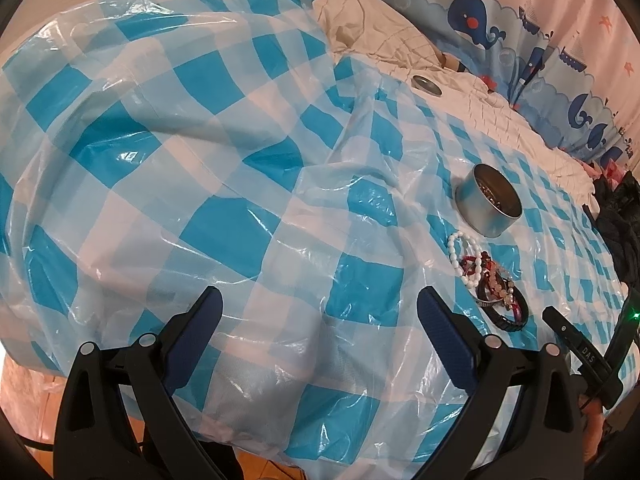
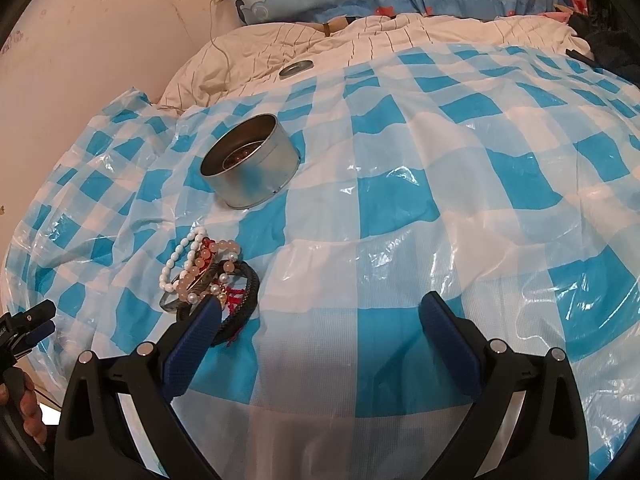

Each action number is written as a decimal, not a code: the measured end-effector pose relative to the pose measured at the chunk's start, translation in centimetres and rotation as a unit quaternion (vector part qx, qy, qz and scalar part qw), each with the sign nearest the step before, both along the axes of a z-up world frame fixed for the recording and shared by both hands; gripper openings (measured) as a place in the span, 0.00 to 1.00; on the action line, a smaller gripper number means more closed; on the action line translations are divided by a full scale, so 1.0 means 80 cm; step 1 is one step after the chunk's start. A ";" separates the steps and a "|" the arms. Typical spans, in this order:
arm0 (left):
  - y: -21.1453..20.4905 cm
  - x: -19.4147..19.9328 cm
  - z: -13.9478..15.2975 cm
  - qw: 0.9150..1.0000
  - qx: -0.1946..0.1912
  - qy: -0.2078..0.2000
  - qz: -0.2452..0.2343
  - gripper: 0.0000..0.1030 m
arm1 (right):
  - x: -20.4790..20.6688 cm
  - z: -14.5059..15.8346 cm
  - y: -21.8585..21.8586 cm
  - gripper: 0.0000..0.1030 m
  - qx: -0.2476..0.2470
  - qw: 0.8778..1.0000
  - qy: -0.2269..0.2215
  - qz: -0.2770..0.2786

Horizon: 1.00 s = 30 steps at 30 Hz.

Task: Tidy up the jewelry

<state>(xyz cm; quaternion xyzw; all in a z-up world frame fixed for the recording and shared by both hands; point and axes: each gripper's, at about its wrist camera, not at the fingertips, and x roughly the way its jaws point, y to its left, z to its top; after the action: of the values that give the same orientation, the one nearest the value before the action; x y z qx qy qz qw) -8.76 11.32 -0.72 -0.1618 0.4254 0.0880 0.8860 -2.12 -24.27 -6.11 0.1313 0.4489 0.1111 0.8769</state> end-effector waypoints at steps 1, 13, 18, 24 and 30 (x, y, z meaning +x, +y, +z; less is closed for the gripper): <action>-0.001 0.000 0.000 1.000 0.000 0.000 -0.001 0.91 | 0.000 0.000 0.001 0.93 -0.002 1.000 0.000 0.000; 0.000 0.001 -0.002 1.000 -0.002 0.002 -0.001 0.91 | 0.001 0.000 0.003 0.93 -0.005 1.000 -0.001 0.000; 0.001 0.001 -0.002 1.000 -0.002 0.002 -0.001 0.91 | 0.001 -0.001 0.004 0.93 -0.005 1.000 -0.001 0.000; -0.001 0.001 -0.002 1.000 -0.002 0.002 -0.002 0.91 | 0.001 0.000 0.004 0.93 -0.004 1.000 -0.001 0.000; -0.010 0.003 -0.006 1.000 0.012 0.002 -0.013 0.91 | 0.001 0.006 0.000 0.93 0.014 1.000 -0.001 -0.004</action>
<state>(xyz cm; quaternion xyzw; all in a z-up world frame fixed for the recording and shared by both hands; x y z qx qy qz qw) -8.50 10.52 -1.18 -0.1454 0.4278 0.0819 0.8883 -2.05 -24.28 -5.65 0.1452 0.4458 0.1139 0.8759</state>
